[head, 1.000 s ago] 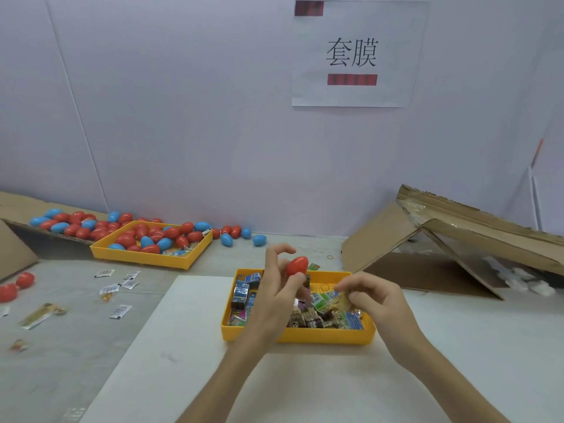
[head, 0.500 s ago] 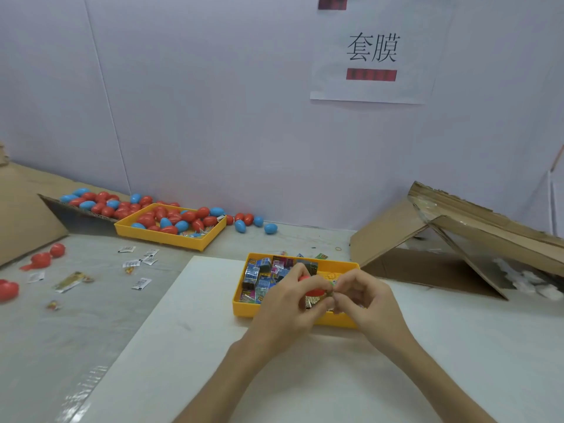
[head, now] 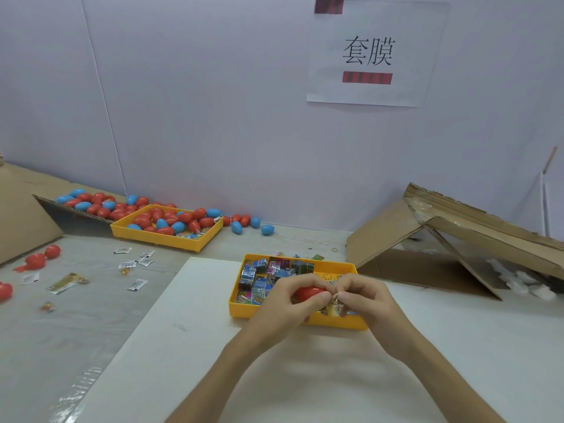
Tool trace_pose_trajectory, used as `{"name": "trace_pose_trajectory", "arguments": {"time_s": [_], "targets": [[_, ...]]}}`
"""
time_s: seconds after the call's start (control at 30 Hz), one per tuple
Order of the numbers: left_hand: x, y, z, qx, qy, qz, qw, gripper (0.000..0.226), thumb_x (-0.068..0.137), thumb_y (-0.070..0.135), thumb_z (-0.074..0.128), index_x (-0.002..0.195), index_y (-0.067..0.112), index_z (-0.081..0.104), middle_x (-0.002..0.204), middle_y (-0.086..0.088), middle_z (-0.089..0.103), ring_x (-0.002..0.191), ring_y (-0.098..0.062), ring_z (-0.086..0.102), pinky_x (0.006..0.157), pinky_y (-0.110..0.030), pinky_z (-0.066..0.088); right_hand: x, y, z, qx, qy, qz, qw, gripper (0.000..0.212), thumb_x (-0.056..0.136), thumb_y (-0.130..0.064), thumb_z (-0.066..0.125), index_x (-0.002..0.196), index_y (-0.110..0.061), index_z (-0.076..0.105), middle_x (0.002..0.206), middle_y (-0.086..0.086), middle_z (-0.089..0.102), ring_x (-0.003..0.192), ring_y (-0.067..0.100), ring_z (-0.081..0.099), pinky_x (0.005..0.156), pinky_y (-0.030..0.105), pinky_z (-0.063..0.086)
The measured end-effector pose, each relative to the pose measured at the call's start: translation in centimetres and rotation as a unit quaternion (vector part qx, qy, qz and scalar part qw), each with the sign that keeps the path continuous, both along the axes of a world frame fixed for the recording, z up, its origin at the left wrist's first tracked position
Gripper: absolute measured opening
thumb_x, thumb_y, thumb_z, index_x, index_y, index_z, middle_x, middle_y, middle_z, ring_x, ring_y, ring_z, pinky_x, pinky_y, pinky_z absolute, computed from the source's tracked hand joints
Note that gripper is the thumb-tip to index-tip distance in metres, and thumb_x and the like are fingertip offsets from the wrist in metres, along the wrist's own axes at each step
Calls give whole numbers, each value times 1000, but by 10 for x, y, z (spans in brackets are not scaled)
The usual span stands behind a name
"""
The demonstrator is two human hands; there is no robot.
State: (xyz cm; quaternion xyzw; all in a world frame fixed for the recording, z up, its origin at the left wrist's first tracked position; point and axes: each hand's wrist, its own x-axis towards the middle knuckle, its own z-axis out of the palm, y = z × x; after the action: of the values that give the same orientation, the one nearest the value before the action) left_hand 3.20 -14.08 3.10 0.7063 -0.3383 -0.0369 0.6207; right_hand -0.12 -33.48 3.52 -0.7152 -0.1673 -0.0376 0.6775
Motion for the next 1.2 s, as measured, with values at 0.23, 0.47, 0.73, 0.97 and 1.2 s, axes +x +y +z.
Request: {"name": "trace_pose_trajectory", "arguments": {"time_s": [0.23,0.47,0.73,0.97,1.2], "targets": [[1,0,0,-14,26,-4,1000,13,98,17,64,90,21,73,76,11,62,67,-5,56,60,-20,48,-3,3,3,18,38,44,998,15,84,-19,63,74,-7,62,74,26,34,72,29,33,64,29,38],[4,1,-1,-30,76,-2,997,13,99,19,63,90,15,71,75,5,60,65,-13,58,61,-23,52,-1,5,1,-37,37,27,998,20,88,-28,61,71,-18,65,63,5,42,61,15,41,62,23,41],[3,-1,-3,-24,52,15,998,12,97,24,68,86,23,73,77,11,63,66,-6,60,59,-20,51,-2,6,-2,-79,0,0,997,24,80,-46,72,77,-22,70,63,-4,51,62,15,45,61,20,41],[6,3,1,-81,118,-1,990,18,96,33,64,93,20,76,63,0,54,59,-14,52,57,-23,46,3,4,-7,-16,39,-5,999,33,88,-30,72,86,2,67,58,1,42,56,13,40,59,26,43],[5,0,0,-74,129,8,989,15,97,33,64,103,28,77,66,3,53,60,-10,48,55,-23,45,2,7,-4,6,52,-13,999,29,94,-29,62,89,-3,74,66,7,40,56,14,40,56,26,43]]}}
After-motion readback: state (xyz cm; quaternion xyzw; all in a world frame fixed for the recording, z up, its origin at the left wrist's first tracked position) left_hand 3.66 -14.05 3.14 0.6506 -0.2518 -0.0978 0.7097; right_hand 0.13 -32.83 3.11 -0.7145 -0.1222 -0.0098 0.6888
